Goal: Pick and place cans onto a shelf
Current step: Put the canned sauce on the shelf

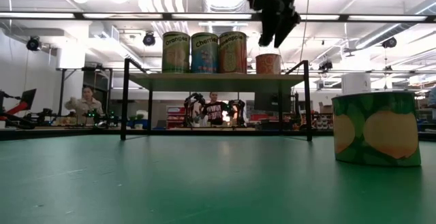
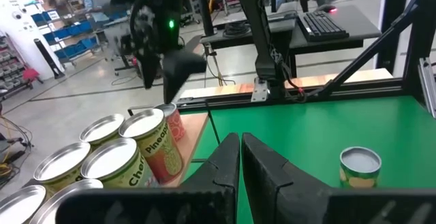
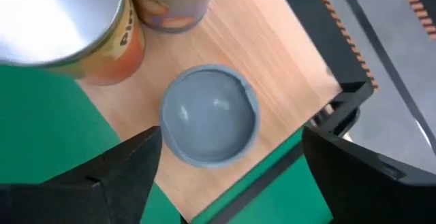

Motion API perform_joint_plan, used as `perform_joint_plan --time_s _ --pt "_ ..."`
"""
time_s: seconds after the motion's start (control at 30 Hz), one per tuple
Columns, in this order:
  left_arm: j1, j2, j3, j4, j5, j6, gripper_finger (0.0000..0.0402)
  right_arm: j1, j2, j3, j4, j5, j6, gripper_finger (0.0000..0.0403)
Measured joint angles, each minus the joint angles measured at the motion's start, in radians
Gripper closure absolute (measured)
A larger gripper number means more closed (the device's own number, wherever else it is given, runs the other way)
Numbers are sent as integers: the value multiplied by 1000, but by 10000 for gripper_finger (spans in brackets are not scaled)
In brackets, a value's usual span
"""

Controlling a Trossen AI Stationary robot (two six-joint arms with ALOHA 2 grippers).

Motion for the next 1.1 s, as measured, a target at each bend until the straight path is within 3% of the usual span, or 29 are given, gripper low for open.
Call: perform_joint_plan --time_s 0.17,0.33,0.53,0.87,1.1 --pt "0 8 0 0 1 0 402 -1 -54 -21 27 -8 -24 124" --pt "0 16 -2 0 1 5 402 -9 -75 -73 70 -16 -82 241" --pt "0 24 -2 0 1 7 402 -15 -79 -165 251 -17 -195 376" --pt "0 24 -10 0 3 7 402 -32 -74 -271 346 -13 -157 394" --pt "0 24 -10 1 2 7 402 -52 -75 -286 387 81 59 394"
